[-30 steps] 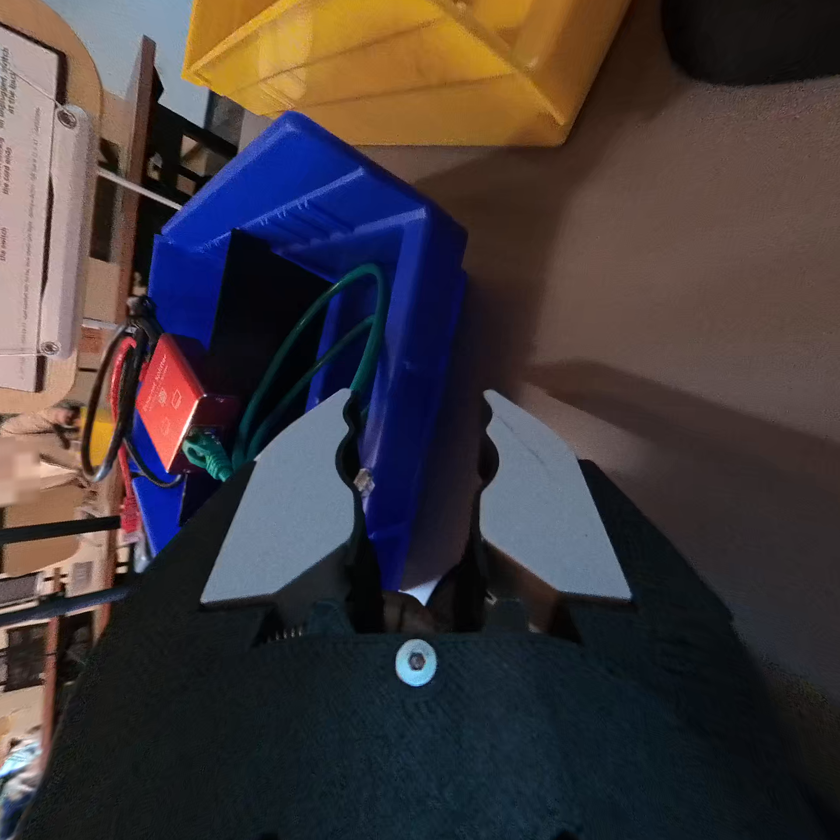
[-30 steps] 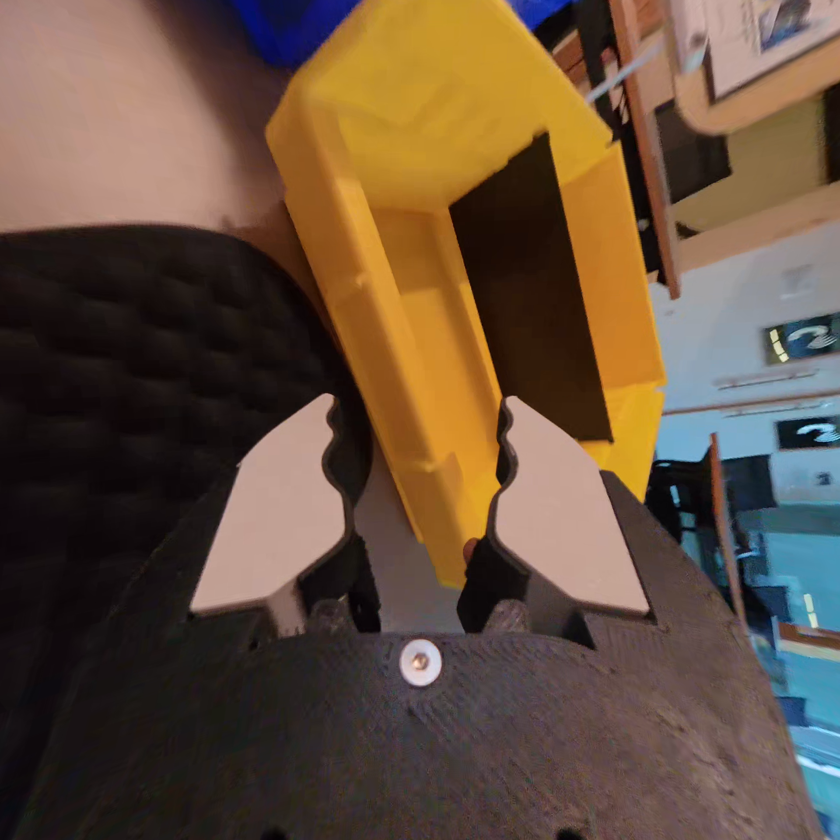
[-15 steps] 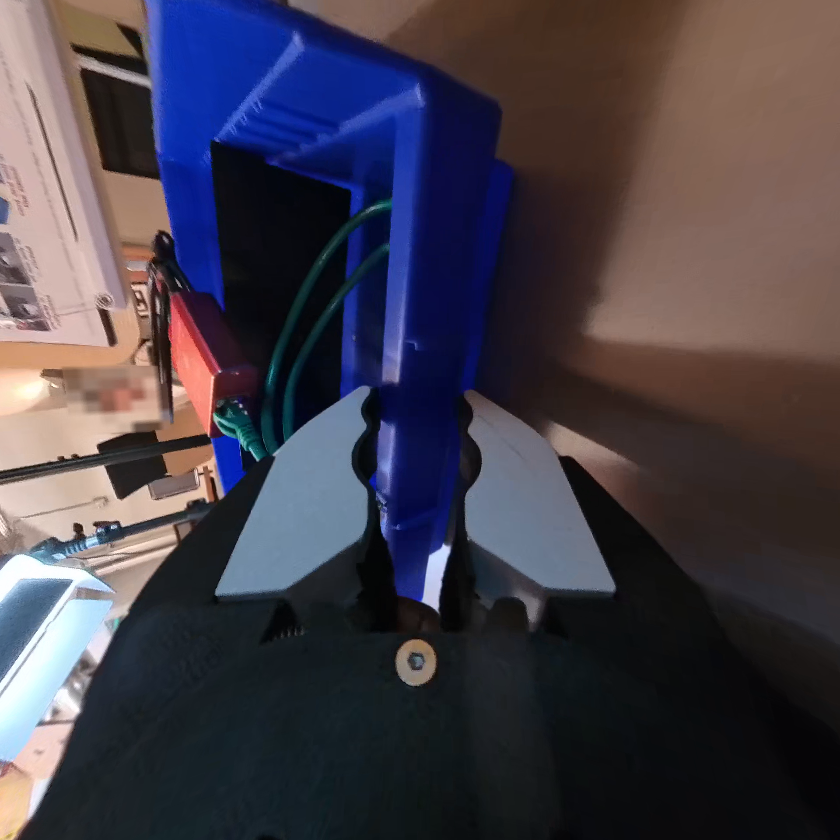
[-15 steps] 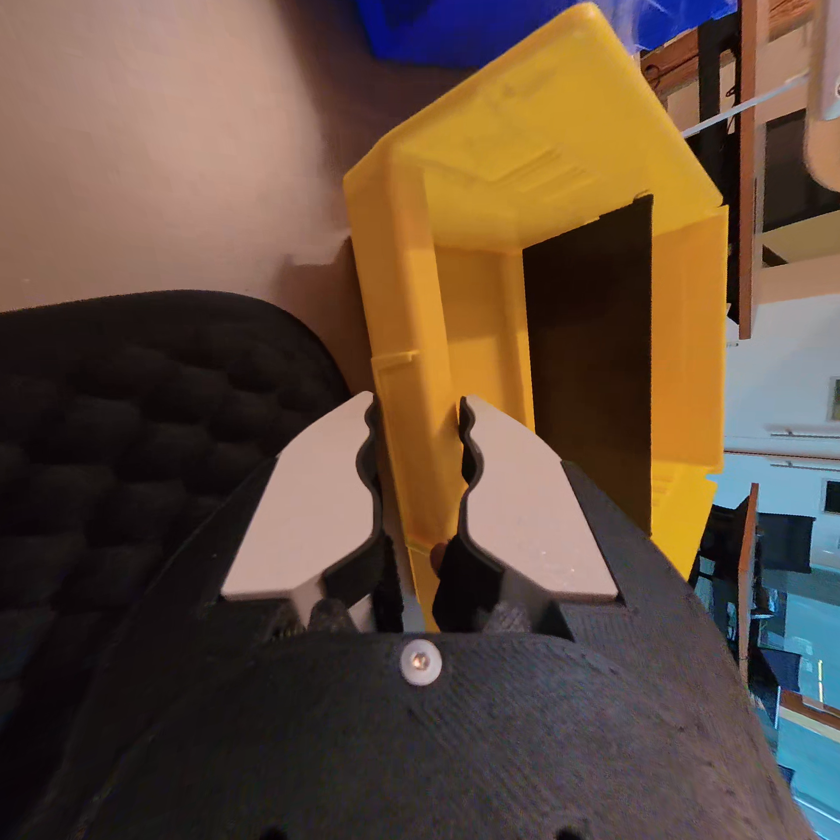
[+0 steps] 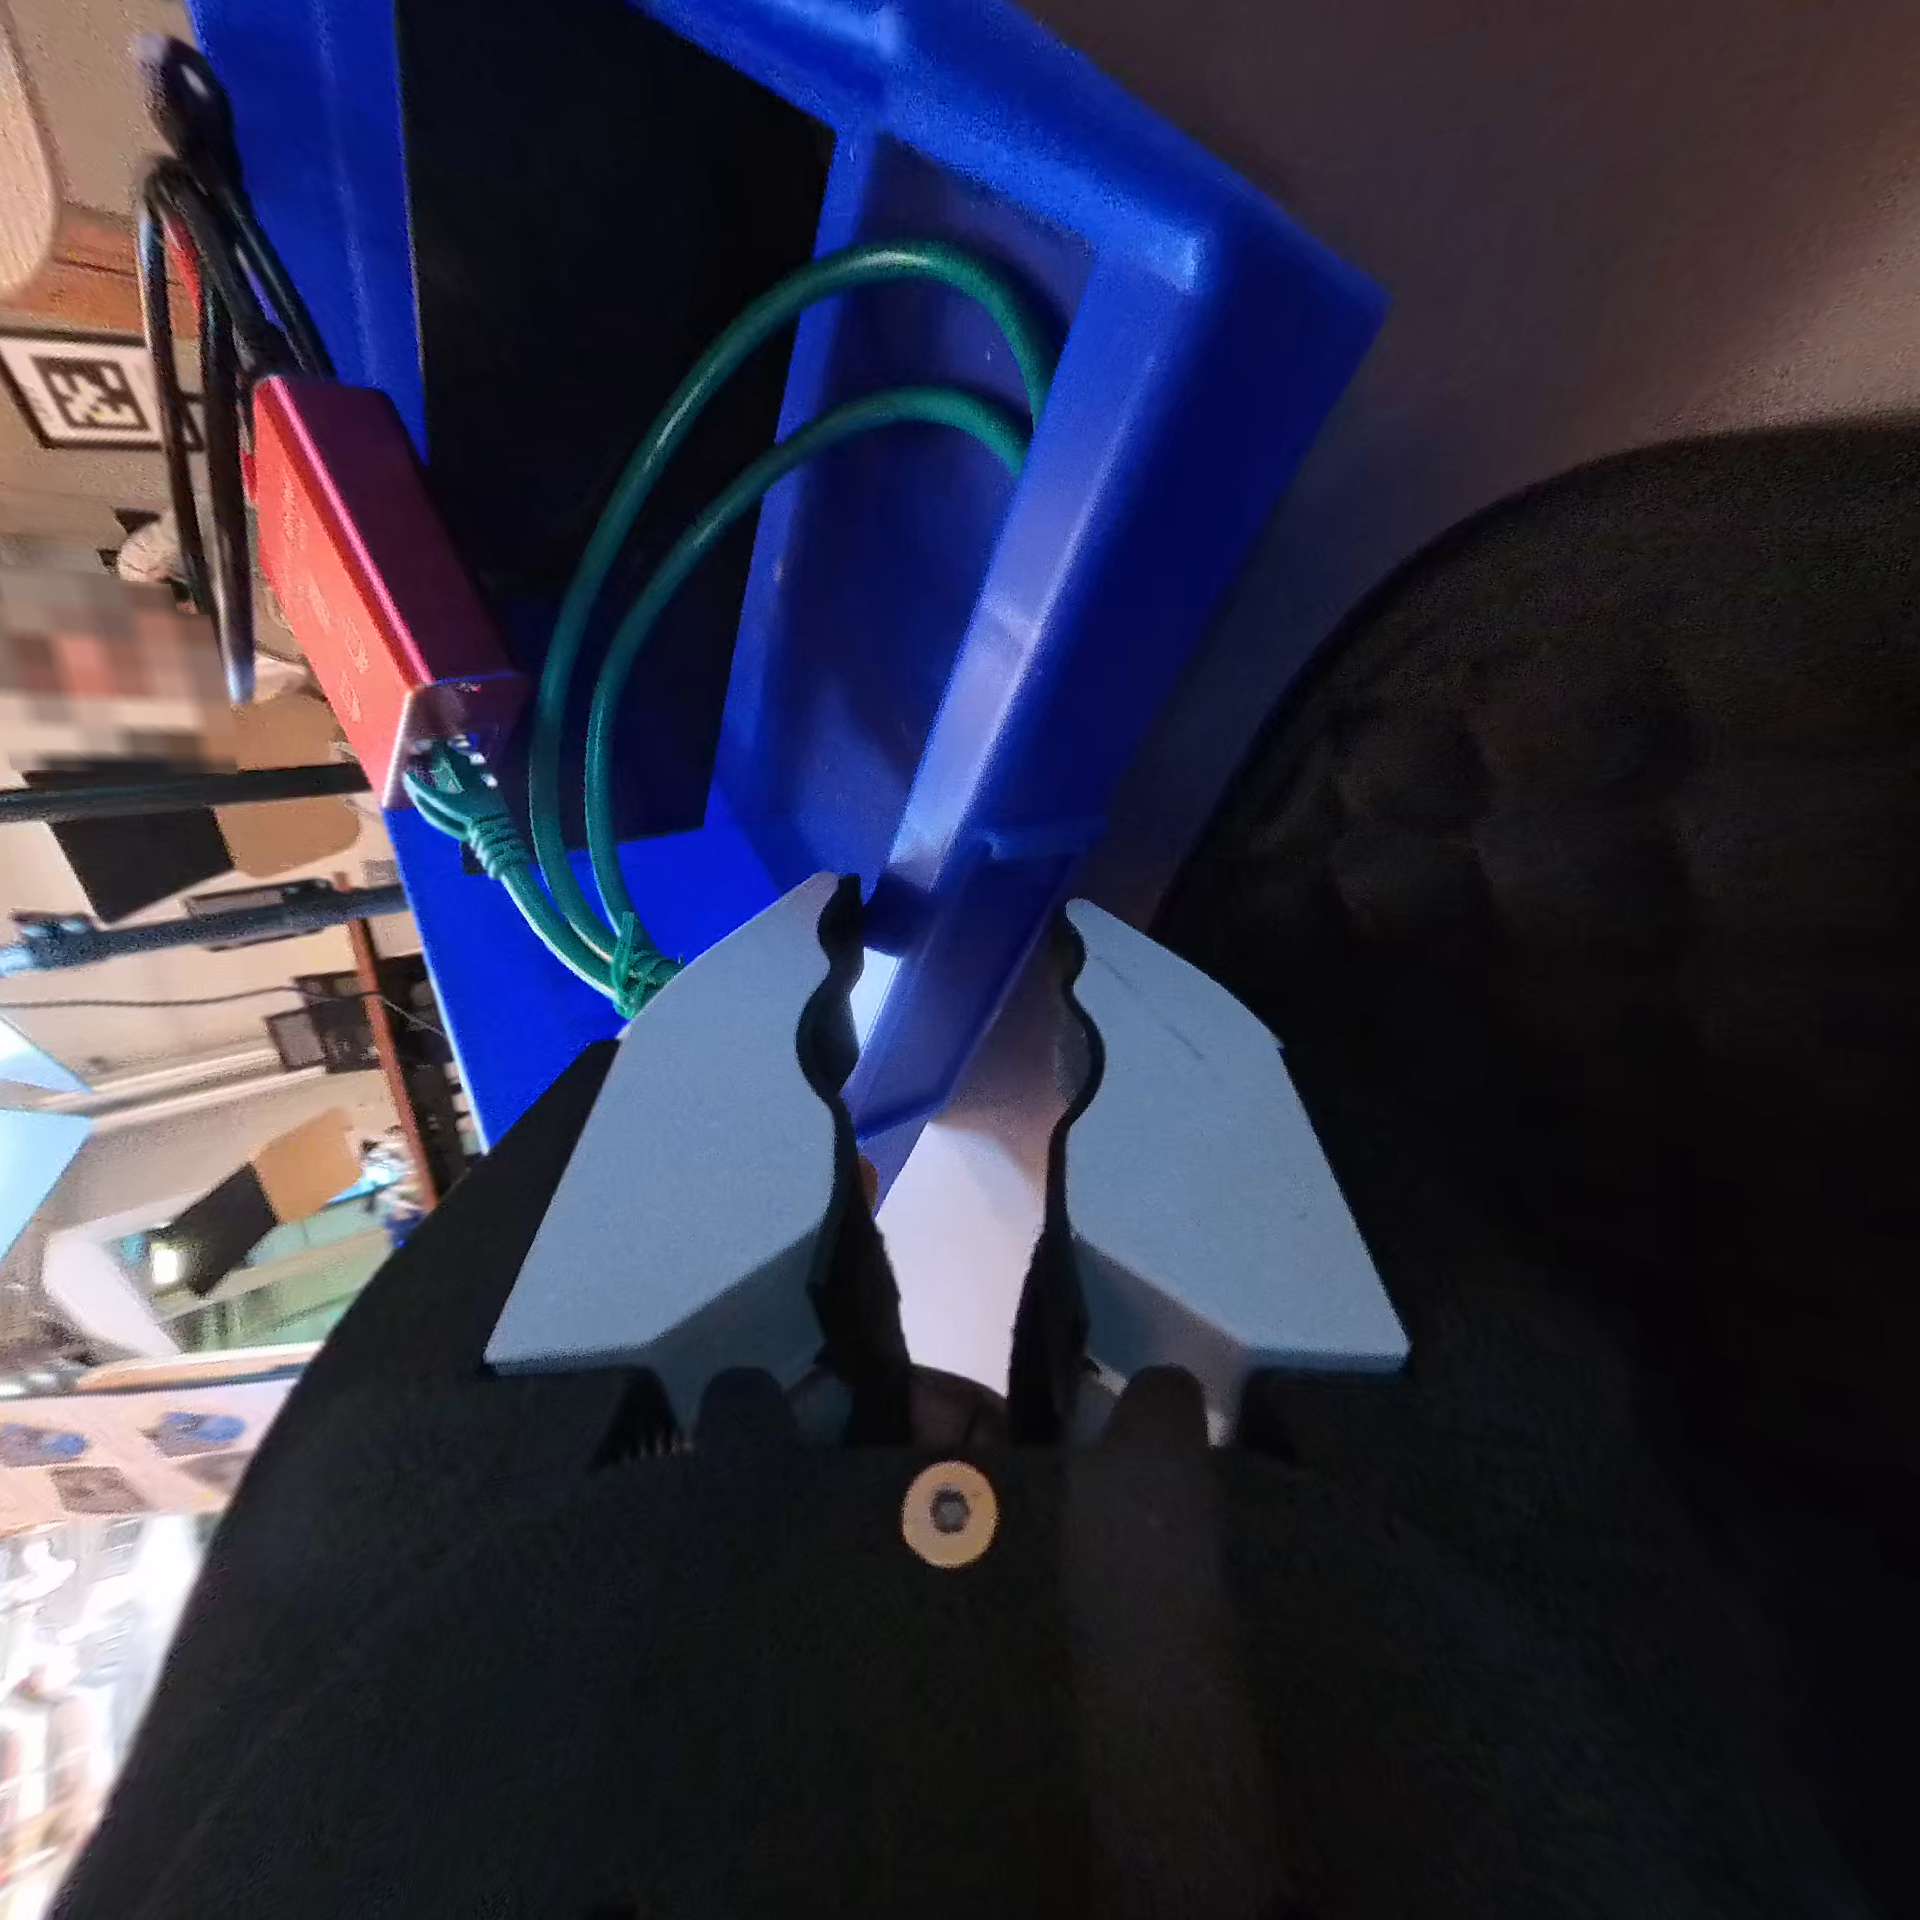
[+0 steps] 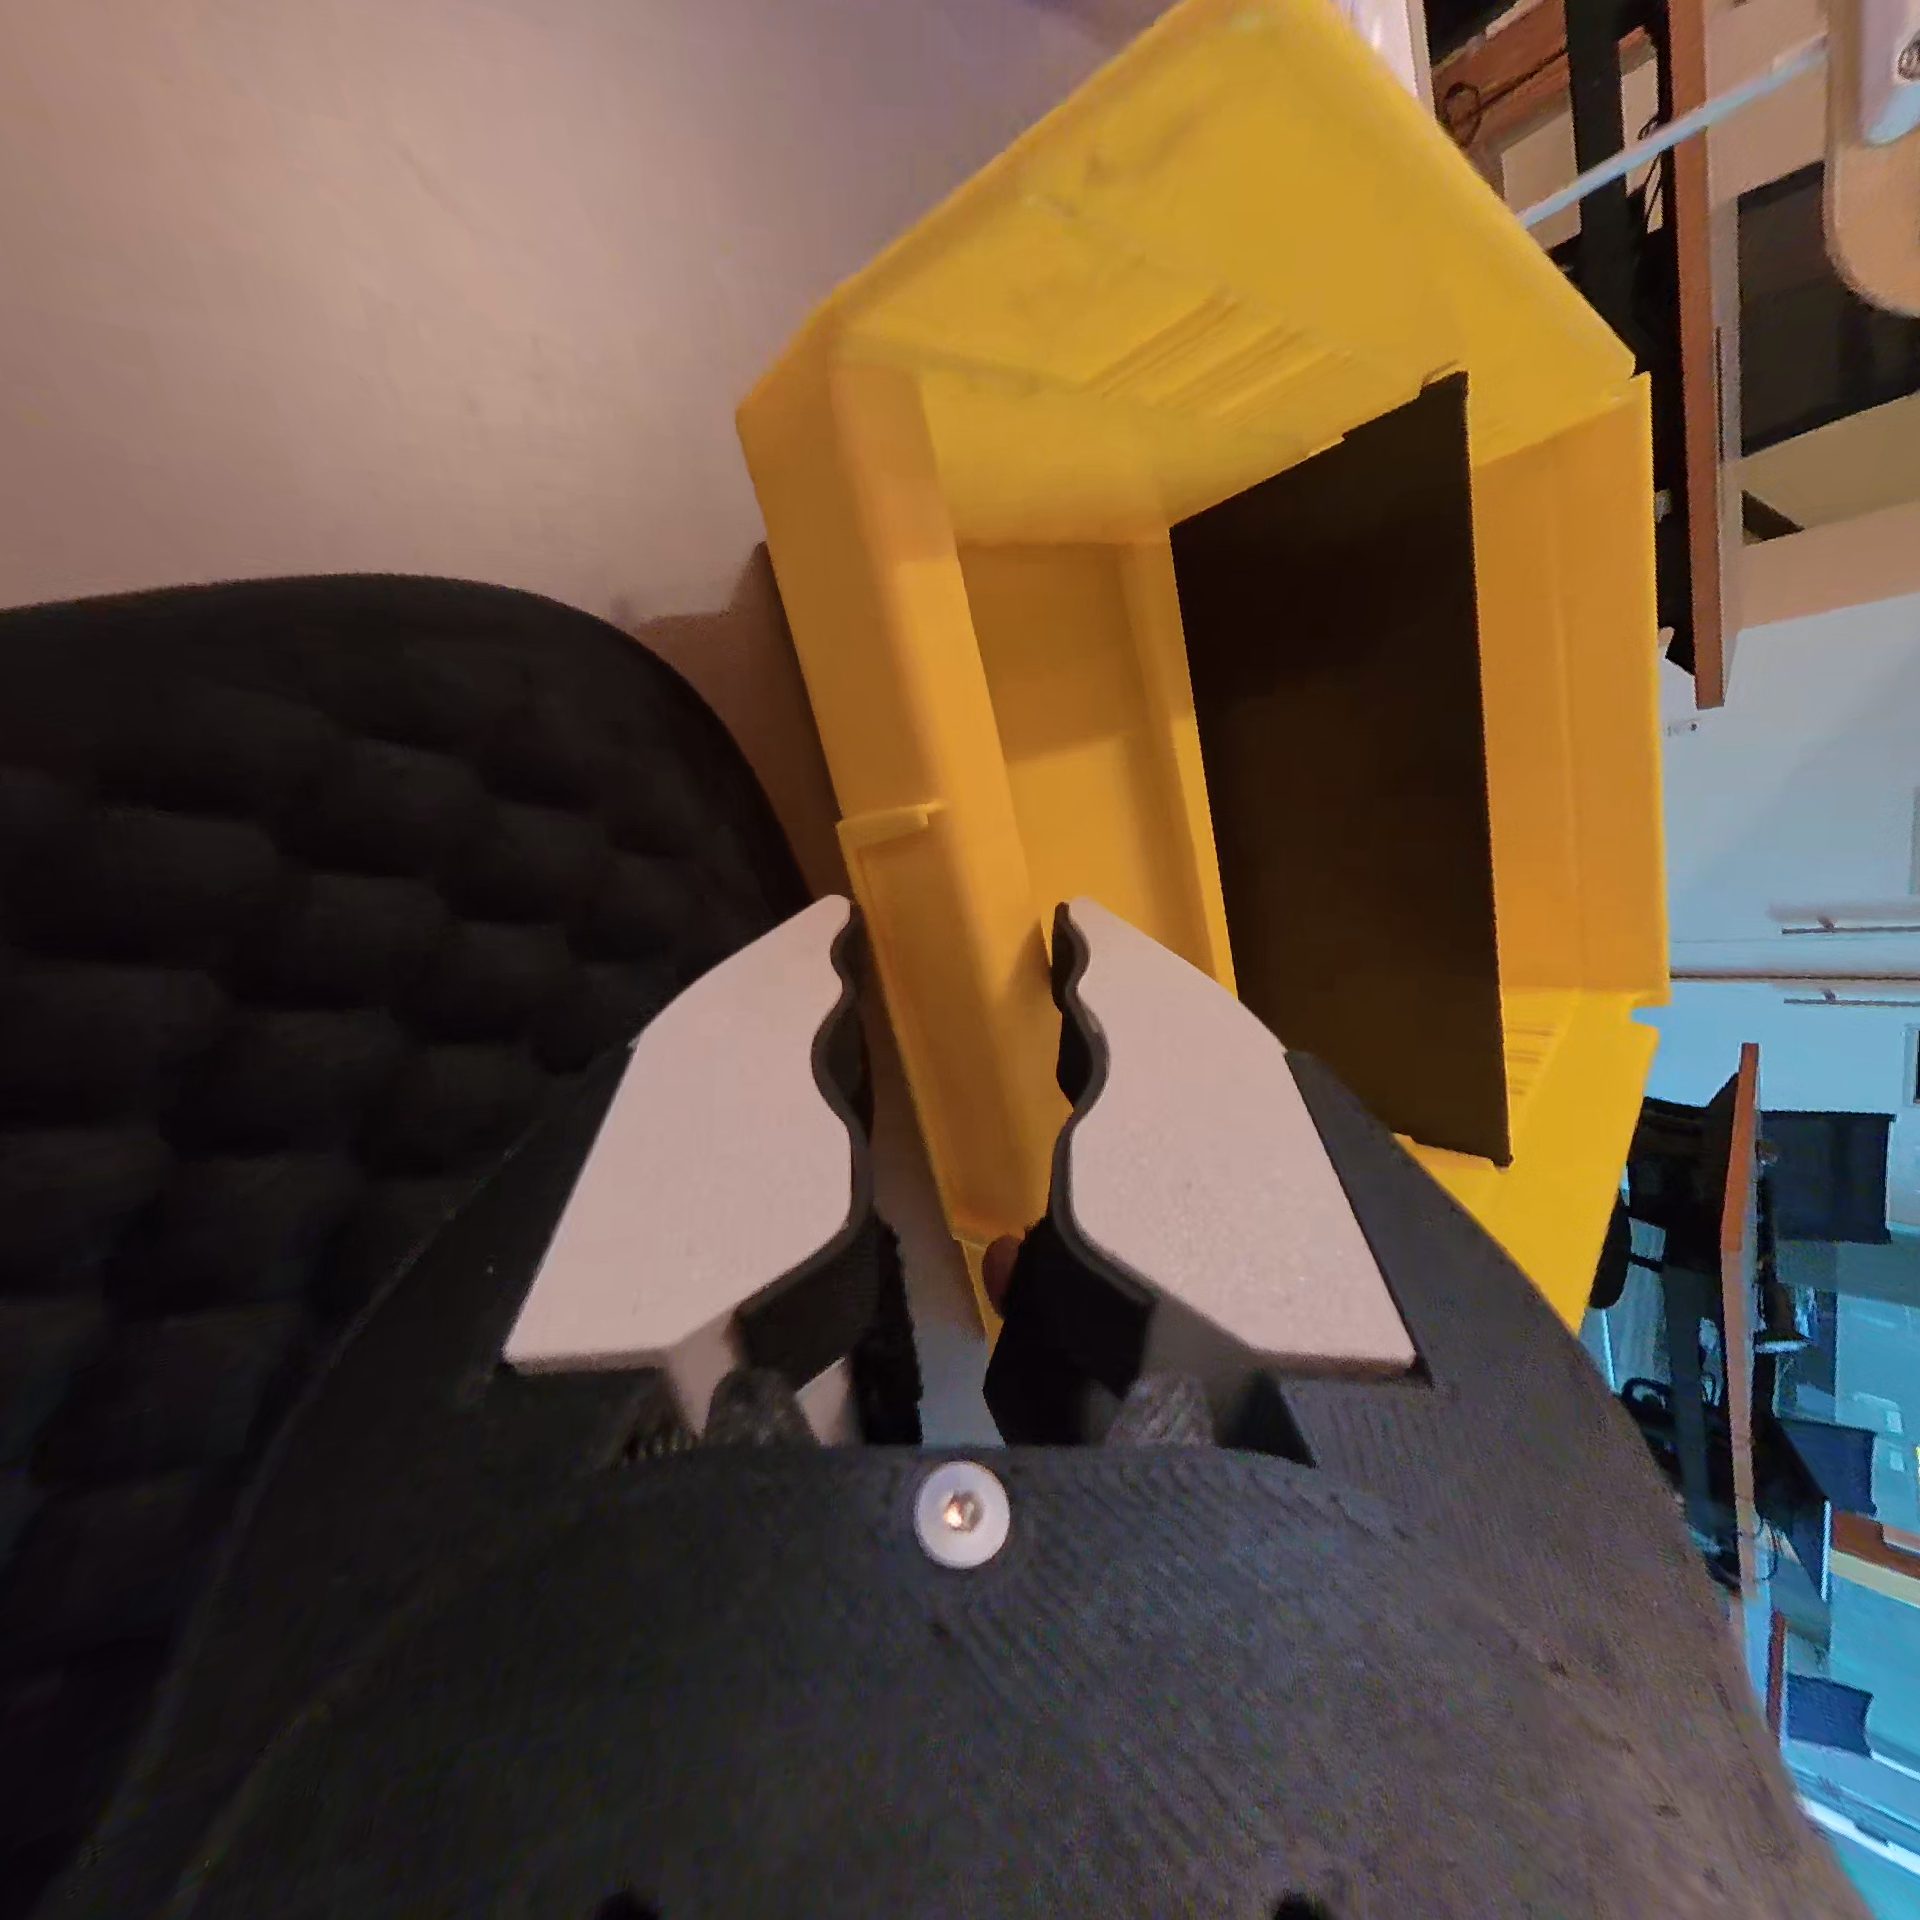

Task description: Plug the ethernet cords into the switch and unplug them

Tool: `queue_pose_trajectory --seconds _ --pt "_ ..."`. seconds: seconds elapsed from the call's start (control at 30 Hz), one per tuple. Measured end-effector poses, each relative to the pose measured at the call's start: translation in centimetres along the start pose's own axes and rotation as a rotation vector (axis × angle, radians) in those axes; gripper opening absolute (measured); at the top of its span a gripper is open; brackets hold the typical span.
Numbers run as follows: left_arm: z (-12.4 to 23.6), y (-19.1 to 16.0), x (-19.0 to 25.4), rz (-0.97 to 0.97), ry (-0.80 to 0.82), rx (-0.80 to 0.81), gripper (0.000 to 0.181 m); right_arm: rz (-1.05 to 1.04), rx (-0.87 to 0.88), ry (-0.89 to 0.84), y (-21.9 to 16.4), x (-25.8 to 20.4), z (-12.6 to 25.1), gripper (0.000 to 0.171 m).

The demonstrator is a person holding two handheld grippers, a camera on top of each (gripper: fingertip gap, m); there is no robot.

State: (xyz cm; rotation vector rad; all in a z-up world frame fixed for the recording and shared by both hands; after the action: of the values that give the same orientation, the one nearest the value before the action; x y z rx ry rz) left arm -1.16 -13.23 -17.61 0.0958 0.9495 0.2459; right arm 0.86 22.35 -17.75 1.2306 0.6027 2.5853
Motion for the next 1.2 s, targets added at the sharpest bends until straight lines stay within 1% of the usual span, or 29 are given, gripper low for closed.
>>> queue_pose_trajectory --seconds 0.07,0.2,0.27,0.4,0.6,0.77,0.87,0.93,1.0,1.03,1.1,1.2 --pt "0.2 -0.8 0.0 0.033 0.005 0.008 0.035 -0.016 -0.004 -0.004 -0.5 0.2 0.1 0.035" --pt "0.2 -2.3 -0.5 0.039 0.004 -0.052 0.035 -0.038 -0.005 -0.012 -1.4 0.6 0.5 0.036" --pt "0.0 -3.8 -1.1 0.048 0.002 -0.094 0.036 -0.042 -0.022 -0.021 -2.2 0.8 0.7 0.036" --pt "0.0 -6.7 -1.8 0.073 0.003 -0.117 0.036 -0.075 -0.082 -0.061 -4.7 1.7 1.6 0.037" --pt "1.8 -10.2 -1.3 0.086 0.018 -0.16 0.035 -0.124 -0.134 -0.1 -8.6 2.2 4.2 0.039" --pt "4.2 -13.5 -0.5 0.085 0.009 -0.185 0.035 -0.15 -0.168 -0.121 -10.4 1.6 6.3 0.038" --pt "5.4 -15.0 0.1 0.054 0.014 -0.176 0.035 -0.157 -0.18 -0.134 -10.9 1.4 6.9 0.038" --pt "5.8 -15.3 0.4 0.063 0.025 -0.151 0.037 -0.16 -0.19 -0.133 -10.8 1.3 7.0 0.038" --pt "5.9 -15.2 0.8 0.157 -0.03 -0.104 0.054 -0.2 -0.162 -0.136 -10.2 1.4 7.0 0.043" --pt "6.2 -14.9 0.9 0.224 -0.066 -0.063 0.059 -0.232 -0.106 -0.145 -9.6 1.6 7.2 0.049" --pt "7.3 -14.0 0.2 0.354 -0.114 0.069 0.068 -0.297 0.029 -0.185 -8.2 2.2 8.1 0.056" --pt "10.0 -12.5 -2.6 0.587 -0.095 0.326 0.077 -0.378 0.242 -0.319 -6.1 3.9 10.5 0.065"
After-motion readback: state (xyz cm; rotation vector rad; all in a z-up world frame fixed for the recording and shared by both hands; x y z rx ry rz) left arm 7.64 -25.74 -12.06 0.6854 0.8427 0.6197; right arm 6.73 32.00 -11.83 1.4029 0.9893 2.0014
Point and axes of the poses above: each gripper's, where its closed fingertips meet, z back along the fingers, y out of its top, x = y × z across the jaws, the point moved 6 cm from there along z, back along the fingers, and after that the axes turned 5 degrees about x, right-handed, at the moved point
